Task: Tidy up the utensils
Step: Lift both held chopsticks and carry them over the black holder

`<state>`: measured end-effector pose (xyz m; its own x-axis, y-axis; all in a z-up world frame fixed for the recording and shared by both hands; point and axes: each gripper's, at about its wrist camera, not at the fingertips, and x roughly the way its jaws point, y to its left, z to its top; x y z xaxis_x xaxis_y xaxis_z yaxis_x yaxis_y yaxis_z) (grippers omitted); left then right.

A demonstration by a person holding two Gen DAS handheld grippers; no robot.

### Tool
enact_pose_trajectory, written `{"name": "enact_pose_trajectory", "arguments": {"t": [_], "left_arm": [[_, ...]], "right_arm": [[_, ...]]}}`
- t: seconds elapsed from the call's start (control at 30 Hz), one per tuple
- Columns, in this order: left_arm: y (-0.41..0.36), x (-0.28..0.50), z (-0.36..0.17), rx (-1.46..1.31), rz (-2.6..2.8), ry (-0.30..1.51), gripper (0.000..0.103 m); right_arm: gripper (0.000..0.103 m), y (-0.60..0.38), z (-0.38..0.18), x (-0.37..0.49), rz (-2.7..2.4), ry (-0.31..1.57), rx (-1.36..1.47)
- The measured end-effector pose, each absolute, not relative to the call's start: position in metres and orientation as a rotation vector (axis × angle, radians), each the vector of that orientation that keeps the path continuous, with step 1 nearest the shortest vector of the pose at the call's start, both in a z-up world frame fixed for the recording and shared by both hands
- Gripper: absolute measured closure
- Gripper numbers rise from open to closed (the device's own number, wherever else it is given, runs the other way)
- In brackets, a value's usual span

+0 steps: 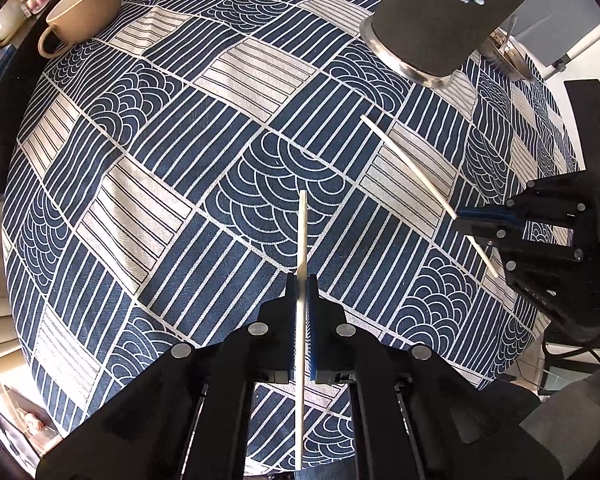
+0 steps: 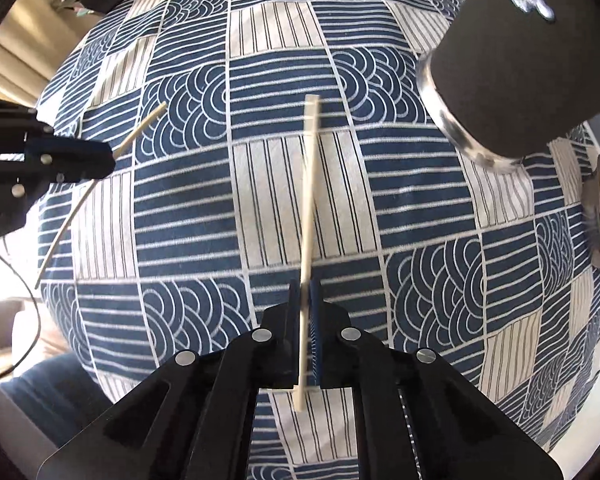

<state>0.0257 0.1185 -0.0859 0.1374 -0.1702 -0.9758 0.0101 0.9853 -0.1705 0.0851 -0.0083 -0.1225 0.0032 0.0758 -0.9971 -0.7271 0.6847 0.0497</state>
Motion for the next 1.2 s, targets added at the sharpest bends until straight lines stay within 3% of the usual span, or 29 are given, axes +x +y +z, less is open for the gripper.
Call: {"name": "enact_pose_trajectory", "arguments": {"t": [0.27,0.57,1.2], "left_arm": [[0.112,0.025,-0.074,-0.126,-0.147,1.414,0.098],[0.089,0.046,-0.049,-0.019,-0.141,1.378,0.098],[0.044,0.111,0.062,0.138,-0.181,1.121,0.098]], "right_arm": [[0.099,-0.064,-0.104,0.101,0.732,1.510,-0.276],[0.099,-0.085,-0.041,0.115,0.766,1.366,-0.130],[0.098,-0.115,0.067,0.159,0.783,1.111,0.000]]}}
